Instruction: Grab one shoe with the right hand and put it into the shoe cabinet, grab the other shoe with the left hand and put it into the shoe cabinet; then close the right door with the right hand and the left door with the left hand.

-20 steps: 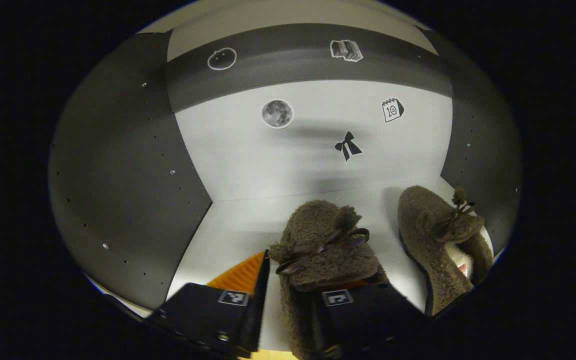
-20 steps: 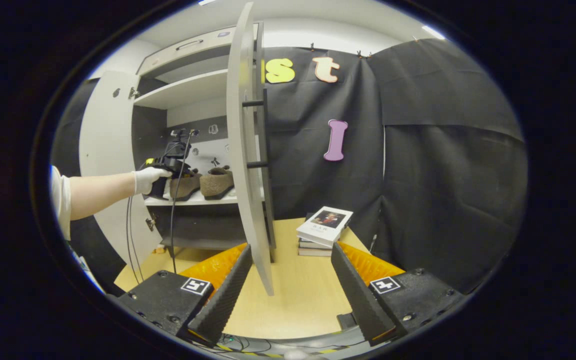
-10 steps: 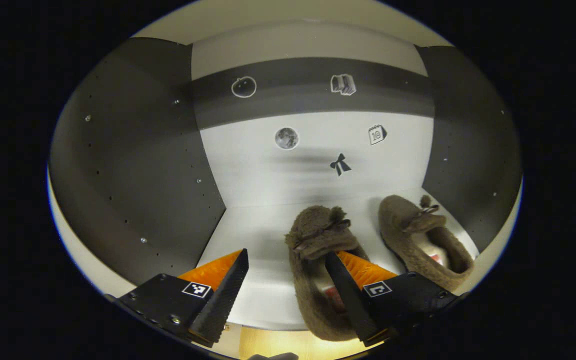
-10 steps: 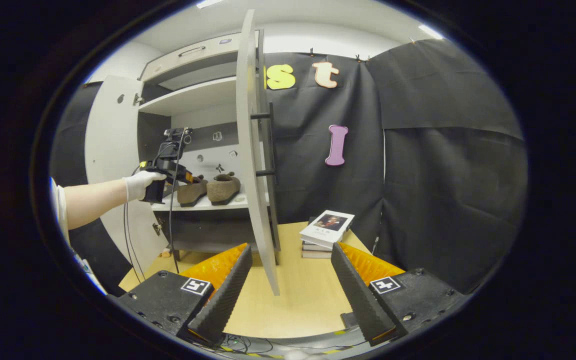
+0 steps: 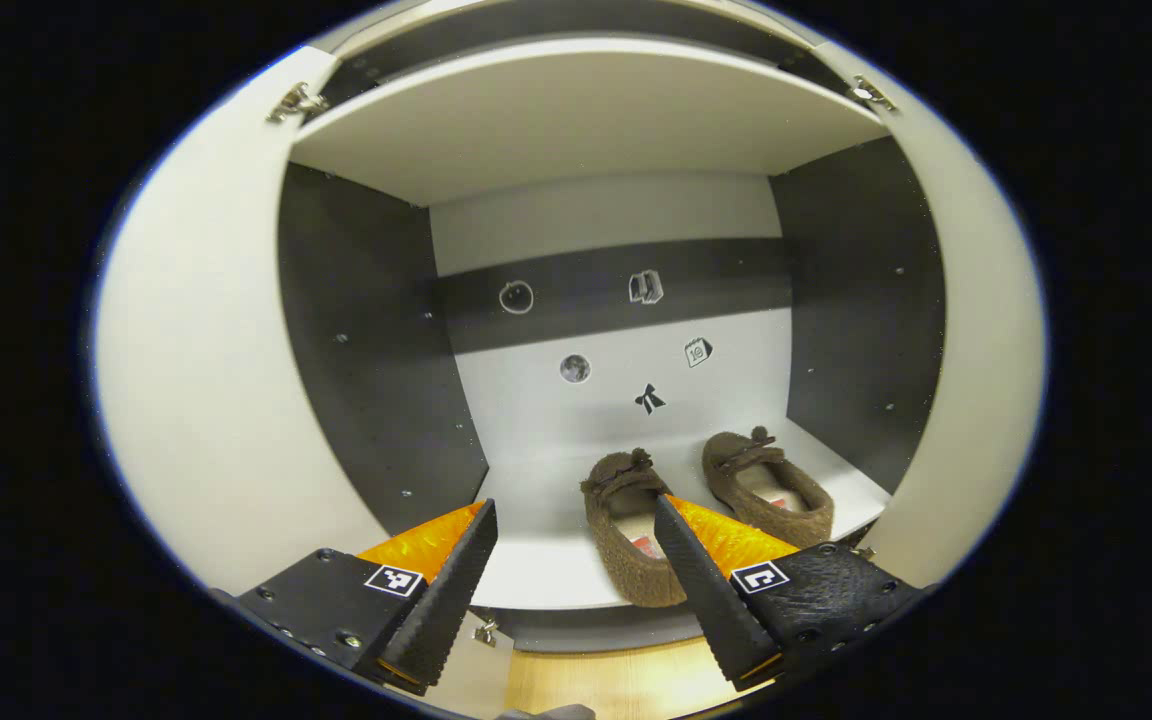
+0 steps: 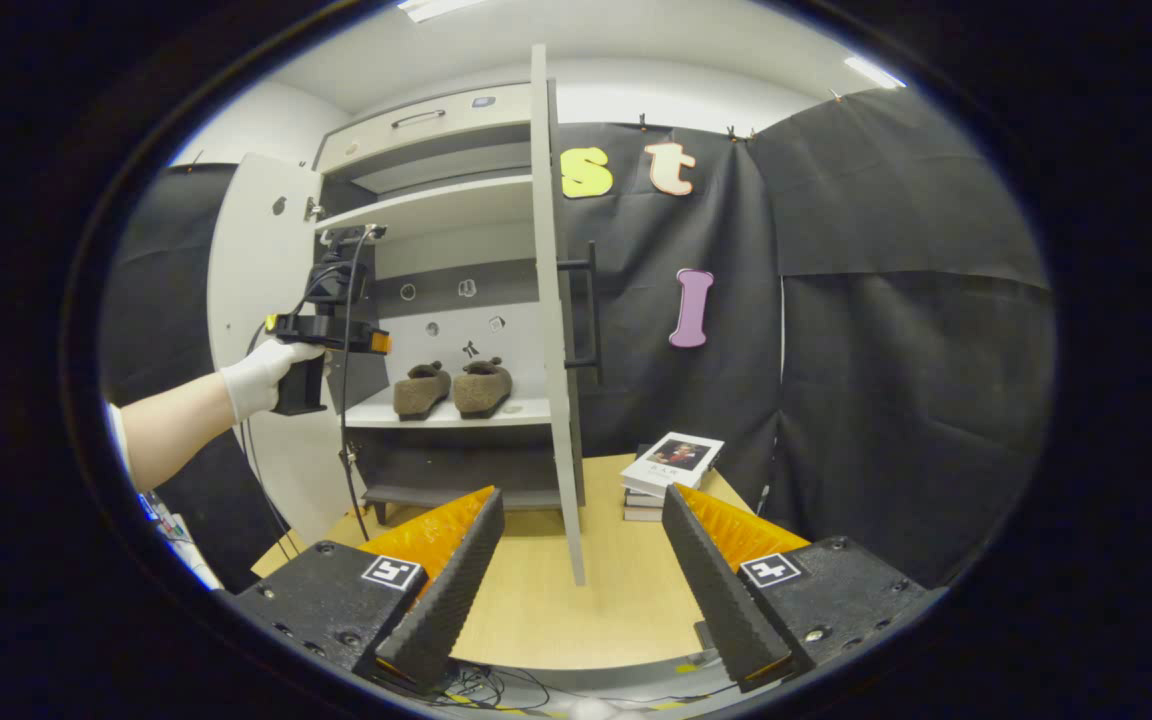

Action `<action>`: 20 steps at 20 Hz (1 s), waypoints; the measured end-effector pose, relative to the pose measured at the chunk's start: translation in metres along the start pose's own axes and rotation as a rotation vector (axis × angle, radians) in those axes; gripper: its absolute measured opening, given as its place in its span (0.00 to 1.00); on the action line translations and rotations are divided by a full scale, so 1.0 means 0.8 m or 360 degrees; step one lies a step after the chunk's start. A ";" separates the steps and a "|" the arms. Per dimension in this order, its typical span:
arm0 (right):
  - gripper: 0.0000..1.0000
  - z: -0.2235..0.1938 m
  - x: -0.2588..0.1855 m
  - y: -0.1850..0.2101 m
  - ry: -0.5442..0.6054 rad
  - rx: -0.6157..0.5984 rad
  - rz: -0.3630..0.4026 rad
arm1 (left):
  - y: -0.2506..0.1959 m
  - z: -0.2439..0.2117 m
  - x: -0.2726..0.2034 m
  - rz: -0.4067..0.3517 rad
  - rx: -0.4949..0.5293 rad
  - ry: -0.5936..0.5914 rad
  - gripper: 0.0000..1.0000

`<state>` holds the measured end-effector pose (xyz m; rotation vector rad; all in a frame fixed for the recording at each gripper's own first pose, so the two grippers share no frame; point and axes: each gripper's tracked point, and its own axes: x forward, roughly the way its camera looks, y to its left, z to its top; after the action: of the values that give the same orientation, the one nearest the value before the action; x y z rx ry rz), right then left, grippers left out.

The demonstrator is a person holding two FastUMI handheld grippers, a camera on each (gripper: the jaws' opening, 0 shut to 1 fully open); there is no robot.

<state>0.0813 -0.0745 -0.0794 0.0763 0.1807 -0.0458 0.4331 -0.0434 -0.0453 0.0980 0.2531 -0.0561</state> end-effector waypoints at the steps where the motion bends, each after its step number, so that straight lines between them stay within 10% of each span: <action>1: 1.00 0.002 -0.006 0.003 -0.0011 -0.0004 0.0005 | -0.001 0.006 -0.025 -0.0011 -0.0004 -0.0045 0.96; 20: 1.00 0.009 -0.083 0.064 -0.0119 -0.0052 0.0125 | 0.013 -0.090 -0.392 0.0017 -0.0125 -0.0304 0.96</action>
<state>0.0197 -0.0218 -0.0569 0.0490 0.1036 0.0326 0.1130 -0.0117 -0.0349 0.0157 0.0637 -0.0446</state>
